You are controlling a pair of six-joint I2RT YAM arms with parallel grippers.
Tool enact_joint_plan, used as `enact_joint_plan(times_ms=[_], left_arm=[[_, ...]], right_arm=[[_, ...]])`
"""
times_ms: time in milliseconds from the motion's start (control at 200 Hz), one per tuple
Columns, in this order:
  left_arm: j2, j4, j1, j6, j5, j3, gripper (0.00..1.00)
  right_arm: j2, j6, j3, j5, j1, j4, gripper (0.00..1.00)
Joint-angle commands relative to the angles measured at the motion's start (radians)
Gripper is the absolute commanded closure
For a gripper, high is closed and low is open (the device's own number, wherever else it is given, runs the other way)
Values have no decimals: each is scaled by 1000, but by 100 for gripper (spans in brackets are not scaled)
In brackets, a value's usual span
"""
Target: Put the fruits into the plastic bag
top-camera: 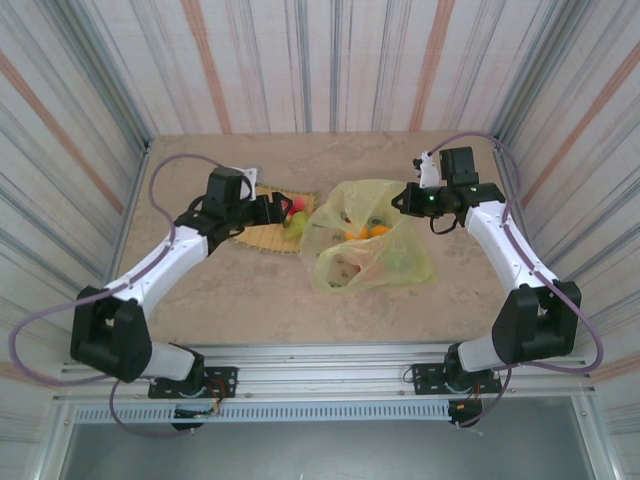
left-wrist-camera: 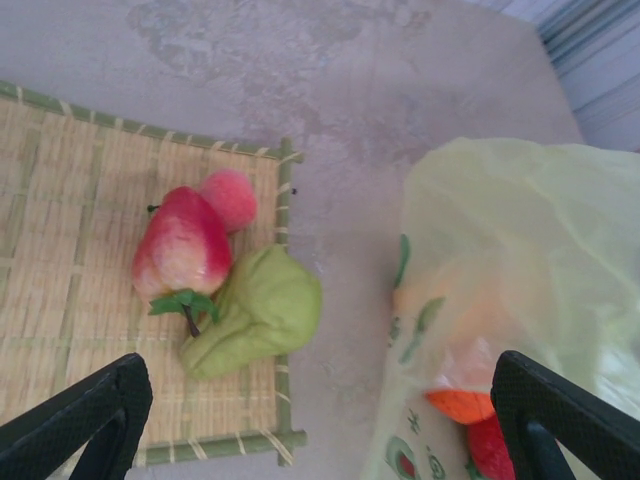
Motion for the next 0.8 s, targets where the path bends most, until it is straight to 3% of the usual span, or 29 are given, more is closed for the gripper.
enact_joint_plan(times_ms=[0, 792], left_arm=[[60, -35, 18, -23, -49, 51, 8], [493, -6, 42, -46, -9, 267, 11]], right_arm=[[-8, -15, 6, 1, -4, -13, 100], [-4, -18, 6, -9, -2, -10, 100]])
